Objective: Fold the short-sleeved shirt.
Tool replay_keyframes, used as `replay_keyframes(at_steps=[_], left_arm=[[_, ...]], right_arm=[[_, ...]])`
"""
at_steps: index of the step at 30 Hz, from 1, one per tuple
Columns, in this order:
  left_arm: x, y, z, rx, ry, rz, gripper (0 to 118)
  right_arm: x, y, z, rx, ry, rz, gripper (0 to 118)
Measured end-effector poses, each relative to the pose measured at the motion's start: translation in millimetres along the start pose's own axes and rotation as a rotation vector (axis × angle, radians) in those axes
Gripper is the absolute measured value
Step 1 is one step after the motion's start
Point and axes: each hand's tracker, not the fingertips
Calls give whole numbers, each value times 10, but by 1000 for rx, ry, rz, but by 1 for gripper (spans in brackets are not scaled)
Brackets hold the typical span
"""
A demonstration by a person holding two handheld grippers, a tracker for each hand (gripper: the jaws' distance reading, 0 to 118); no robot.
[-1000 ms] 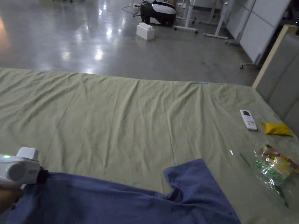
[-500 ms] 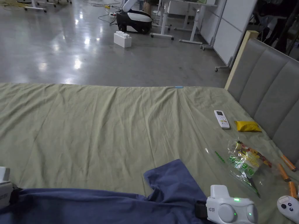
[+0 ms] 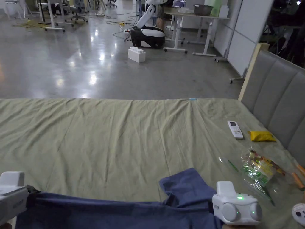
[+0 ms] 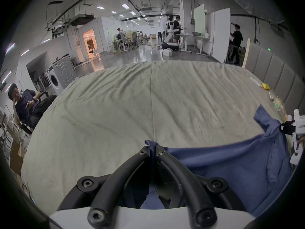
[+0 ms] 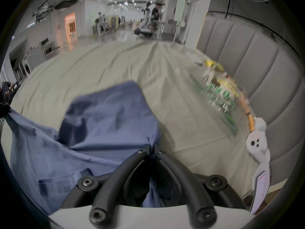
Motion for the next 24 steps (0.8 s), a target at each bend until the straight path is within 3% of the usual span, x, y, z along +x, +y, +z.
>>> replay_keyframes(at_steps=[3, 13, 16, 17, 20, 22, 24], left_arm=[[-72, 78, 241, 53, 9, 2, 5], [-462, 625, 1413, 283, 31, 61, 5], [-606, 824, 1772, 347, 37, 96, 5], [-481, 670, 1454, 357, 41, 92, 5], [-488, 689, 1465, 407, 53, 100, 5], [-729, 1059, 1915, 435, 55, 107, 5], [-690, 1108, 1862, 465, 70, 99, 5]], right_arm=[[50, 180, 347, 85, 32, -30, 4], [90, 766, 1639, 388, 31, 2, 4], [113, 981, 2027, 479, 33, -21, 4], [115, 1060, 2135, 486, 31, -13, 4], [125, 1318, 2418, 555, 24, -3, 4], [125, 1492, 2575, 594, 24, -17, 4], [108, 1702, 2703, 635, 9, 9, 4]])
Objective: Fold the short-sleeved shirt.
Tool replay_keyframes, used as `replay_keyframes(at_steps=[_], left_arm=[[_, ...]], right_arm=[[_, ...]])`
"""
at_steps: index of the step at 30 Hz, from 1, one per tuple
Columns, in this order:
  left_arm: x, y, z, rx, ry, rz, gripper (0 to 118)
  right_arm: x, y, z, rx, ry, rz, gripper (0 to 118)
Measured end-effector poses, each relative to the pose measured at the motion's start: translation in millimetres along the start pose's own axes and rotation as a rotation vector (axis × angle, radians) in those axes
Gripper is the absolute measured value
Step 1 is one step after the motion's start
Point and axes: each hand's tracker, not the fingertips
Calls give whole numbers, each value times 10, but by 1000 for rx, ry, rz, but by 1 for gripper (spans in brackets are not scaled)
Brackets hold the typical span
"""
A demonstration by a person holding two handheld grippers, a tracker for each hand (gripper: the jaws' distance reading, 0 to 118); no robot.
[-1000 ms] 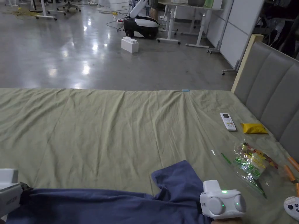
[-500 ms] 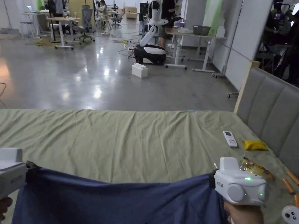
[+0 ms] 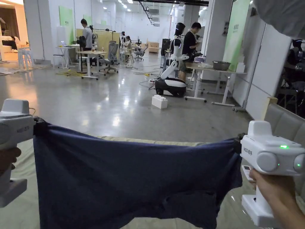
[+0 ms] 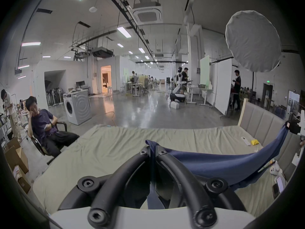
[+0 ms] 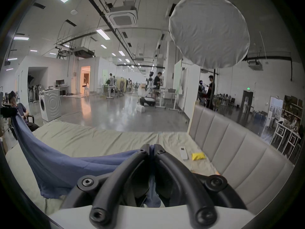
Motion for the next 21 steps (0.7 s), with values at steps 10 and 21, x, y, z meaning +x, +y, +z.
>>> replay_keyframes(at_steps=[10, 21], left_arm=[[-166, 1343, 95, 68, 22, 23, 5], [-136, 2006, -531, 81, 50, 37, 5]], right_arm=[[-37, 958, -303, 111, -47, 35, 4], [-99, 1546, -776, 166, -79, 78, 4]])
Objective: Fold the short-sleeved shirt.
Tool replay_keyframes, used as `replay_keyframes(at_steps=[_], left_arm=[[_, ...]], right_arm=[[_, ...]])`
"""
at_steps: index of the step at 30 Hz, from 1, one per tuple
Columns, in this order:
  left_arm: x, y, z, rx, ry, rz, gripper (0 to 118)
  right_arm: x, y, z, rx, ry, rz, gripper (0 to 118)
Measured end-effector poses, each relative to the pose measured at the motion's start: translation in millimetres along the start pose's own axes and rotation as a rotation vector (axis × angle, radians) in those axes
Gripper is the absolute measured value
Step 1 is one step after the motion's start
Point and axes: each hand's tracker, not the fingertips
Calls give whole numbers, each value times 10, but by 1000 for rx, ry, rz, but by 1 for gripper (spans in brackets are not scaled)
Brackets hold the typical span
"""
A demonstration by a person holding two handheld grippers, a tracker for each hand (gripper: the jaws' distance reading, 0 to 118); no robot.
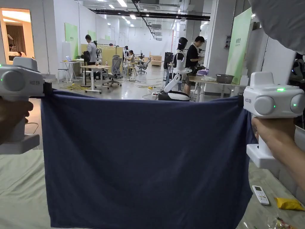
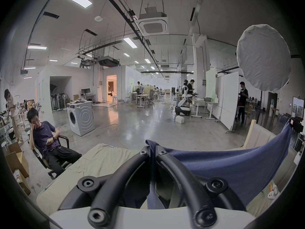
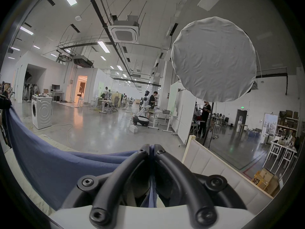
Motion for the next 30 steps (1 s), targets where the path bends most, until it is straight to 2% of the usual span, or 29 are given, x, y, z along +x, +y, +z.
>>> replay_keyframes(at_steps=[8, 15, 22, 26, 30], left_arm=[[183, 270, -327, 31, 5, 6, 5], [225, 257, -446, 44, 14, -27, 5], [186, -76, -265, 38, 12, -47, 5], [99, -450, -61, 24, 0, -39, 5], [-33, -859, 194, -3, -16, -30, 5]], right_arm=[[11, 199, -370, 26, -58, 37, 4], [61, 216, -449, 51, -50, 47, 4], [34, -57, -263, 46, -28, 31, 4], [1, -354, 30, 27, -8, 6, 4], [-40, -654, 429, 8, 10, 27, 4]])
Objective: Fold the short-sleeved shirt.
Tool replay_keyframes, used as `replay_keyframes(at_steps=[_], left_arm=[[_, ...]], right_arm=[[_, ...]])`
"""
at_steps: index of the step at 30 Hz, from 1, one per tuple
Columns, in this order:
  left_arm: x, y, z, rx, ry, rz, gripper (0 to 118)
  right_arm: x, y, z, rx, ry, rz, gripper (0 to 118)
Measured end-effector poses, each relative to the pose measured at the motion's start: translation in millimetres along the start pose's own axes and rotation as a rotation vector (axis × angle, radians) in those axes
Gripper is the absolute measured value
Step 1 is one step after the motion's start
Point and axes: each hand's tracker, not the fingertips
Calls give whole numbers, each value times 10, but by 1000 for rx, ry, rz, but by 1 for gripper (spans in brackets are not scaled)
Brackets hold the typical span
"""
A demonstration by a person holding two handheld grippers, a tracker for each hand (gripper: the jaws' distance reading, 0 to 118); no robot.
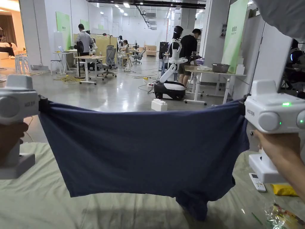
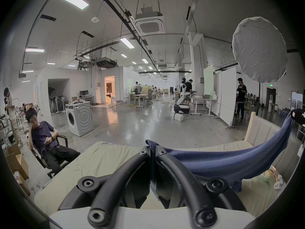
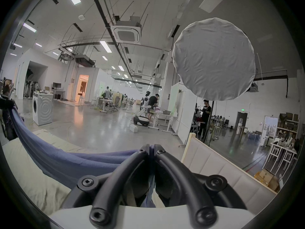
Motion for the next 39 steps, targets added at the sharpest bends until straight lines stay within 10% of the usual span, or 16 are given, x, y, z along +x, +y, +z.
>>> replay_keyframes(at_steps=[25, 39], left_arm=[[-244, -2829, 2302, -266, -67, 27, 5], [-430, -4022, 2521, -592, -92, -61, 5]], right_arm=[[-95, -2452, 2709, -353, 157, 80, 4], [-145, -3429, 3082, -669, 214, 119, 4]])
